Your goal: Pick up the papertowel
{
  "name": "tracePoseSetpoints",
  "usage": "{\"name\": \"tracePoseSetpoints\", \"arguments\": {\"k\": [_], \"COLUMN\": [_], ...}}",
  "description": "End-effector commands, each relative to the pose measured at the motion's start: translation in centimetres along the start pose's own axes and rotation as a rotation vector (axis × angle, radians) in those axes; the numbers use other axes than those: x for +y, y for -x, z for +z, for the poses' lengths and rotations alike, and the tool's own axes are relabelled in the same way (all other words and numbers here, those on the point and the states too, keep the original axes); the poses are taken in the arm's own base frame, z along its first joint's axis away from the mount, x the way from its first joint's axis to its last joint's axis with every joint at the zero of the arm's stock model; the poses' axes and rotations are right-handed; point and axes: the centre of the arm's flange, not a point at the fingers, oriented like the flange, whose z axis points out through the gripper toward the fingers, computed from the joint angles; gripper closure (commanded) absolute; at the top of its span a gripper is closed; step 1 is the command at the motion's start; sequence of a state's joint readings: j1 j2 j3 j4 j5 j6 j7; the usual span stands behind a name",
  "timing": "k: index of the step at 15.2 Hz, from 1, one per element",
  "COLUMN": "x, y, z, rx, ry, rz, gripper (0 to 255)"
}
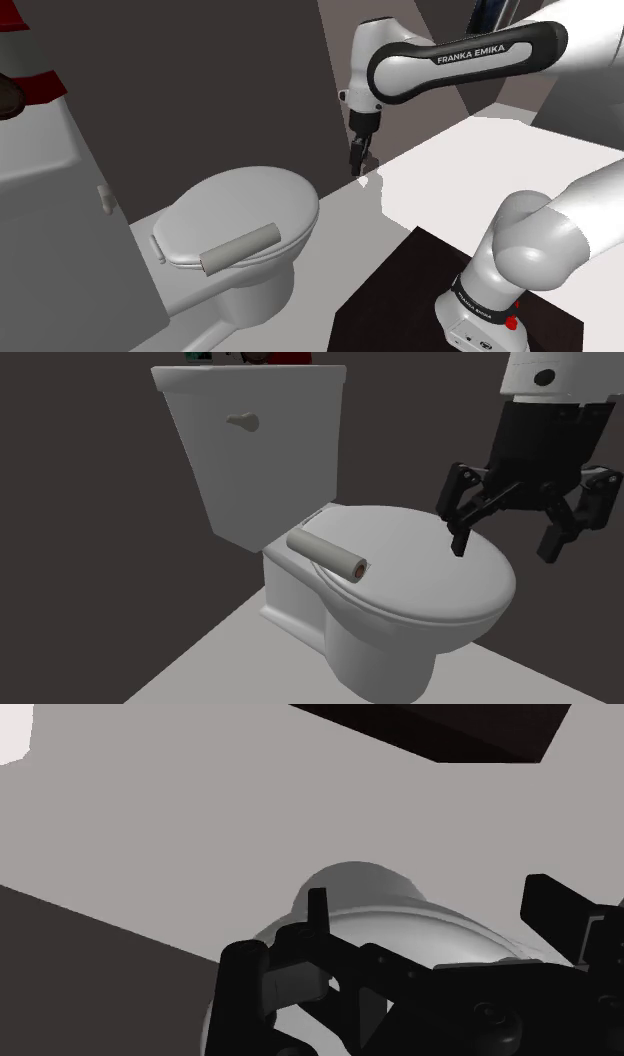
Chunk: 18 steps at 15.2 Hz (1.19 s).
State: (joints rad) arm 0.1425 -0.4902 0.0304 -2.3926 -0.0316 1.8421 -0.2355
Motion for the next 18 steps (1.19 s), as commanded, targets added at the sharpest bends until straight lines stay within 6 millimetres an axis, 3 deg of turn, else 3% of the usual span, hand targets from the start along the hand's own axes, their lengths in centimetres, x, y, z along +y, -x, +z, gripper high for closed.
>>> {"name": "tracePoseSetpoints", "arguments": {"k": [1,9,18], "x": [-1.2,-6.7,-14.7], "y": [-2.1,-10.0,-17.2], "z": [1.2,4.9,9.0], "rx": [0.01,0.043,0.08], "ry": [0.007,0.037,0.07], "rz": [-0.058,-0.283,-0.536], "gripper": [0,0,0]}}
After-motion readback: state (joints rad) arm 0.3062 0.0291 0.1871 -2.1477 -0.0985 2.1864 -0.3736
